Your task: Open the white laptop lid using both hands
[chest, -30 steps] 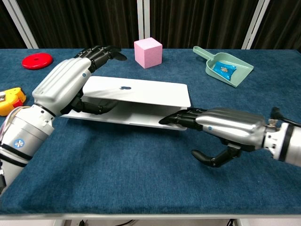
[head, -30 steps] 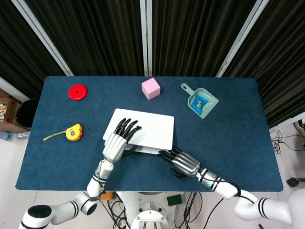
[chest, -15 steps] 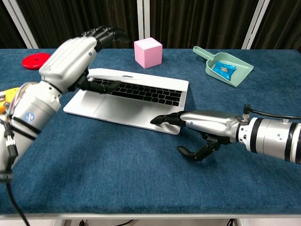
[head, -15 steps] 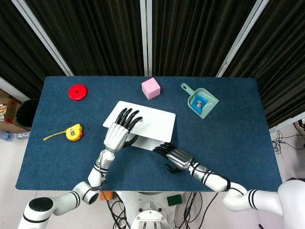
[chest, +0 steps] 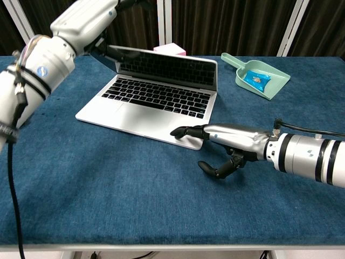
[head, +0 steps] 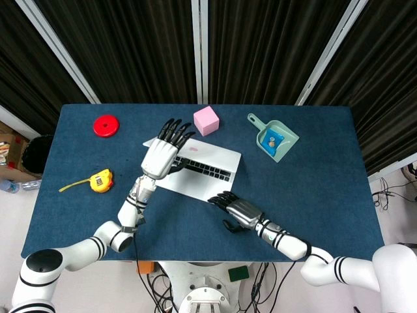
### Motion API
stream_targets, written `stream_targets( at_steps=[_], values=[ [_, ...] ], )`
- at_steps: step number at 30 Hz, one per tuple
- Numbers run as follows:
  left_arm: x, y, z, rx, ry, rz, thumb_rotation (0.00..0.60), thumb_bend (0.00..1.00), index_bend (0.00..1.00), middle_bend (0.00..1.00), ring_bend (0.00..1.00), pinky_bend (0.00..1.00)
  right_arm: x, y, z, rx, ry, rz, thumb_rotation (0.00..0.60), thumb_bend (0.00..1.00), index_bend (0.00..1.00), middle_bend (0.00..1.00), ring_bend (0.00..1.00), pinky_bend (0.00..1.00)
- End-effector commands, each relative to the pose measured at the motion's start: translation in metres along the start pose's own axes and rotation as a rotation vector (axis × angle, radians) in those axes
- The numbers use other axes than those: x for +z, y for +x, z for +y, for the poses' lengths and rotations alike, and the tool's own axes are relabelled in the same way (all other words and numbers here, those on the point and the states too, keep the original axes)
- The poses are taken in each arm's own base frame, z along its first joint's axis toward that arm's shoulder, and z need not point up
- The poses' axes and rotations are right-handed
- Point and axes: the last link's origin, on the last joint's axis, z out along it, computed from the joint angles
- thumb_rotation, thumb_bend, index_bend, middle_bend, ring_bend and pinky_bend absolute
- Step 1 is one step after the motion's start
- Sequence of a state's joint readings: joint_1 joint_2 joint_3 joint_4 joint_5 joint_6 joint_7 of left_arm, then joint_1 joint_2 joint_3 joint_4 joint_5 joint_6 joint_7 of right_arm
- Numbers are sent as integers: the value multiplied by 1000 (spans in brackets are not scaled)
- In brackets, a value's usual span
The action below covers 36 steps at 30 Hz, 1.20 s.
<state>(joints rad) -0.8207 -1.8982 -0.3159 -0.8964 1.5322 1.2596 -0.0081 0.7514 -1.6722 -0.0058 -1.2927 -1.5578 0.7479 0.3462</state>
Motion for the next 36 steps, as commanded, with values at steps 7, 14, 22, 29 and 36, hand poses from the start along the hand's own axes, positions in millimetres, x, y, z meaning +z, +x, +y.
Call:
stream_targets(
  at_steps=[7, 14, 22, 29, 36],
  values=[
    [53, 19, -9, 48, 37, -27, 600, 567, 184, 108, 13, 65, 5, 2, 3, 27, -14, 2, 592, 625, 0, 70, 0, 0],
    [92, 30, -14, 79, 71, -68, 600, 570, 184, 108, 13, 64, 9, 4, 6, 45, -22, 5, 594, 628, 0, 70, 0, 0],
    [132, 36, -25, 64, 193, -144, 600, 543, 184, 108, 13, 63, 13, 6, 8, 54, -27, 4, 593, 634, 0, 70, 0, 0],
    [160, 39, -30, 55, 288, -216, 600, 479, 184, 108, 13, 63, 15, 9, 11, 66, -34, 12, 594, 644, 0, 69, 0, 0],
    [177, 45, -37, 85, 354, -258, 600, 443, 184, 108, 13, 63, 17, 9, 14, 66, -42, 7, 594, 649, 0, 68, 0, 0]
  ],
)
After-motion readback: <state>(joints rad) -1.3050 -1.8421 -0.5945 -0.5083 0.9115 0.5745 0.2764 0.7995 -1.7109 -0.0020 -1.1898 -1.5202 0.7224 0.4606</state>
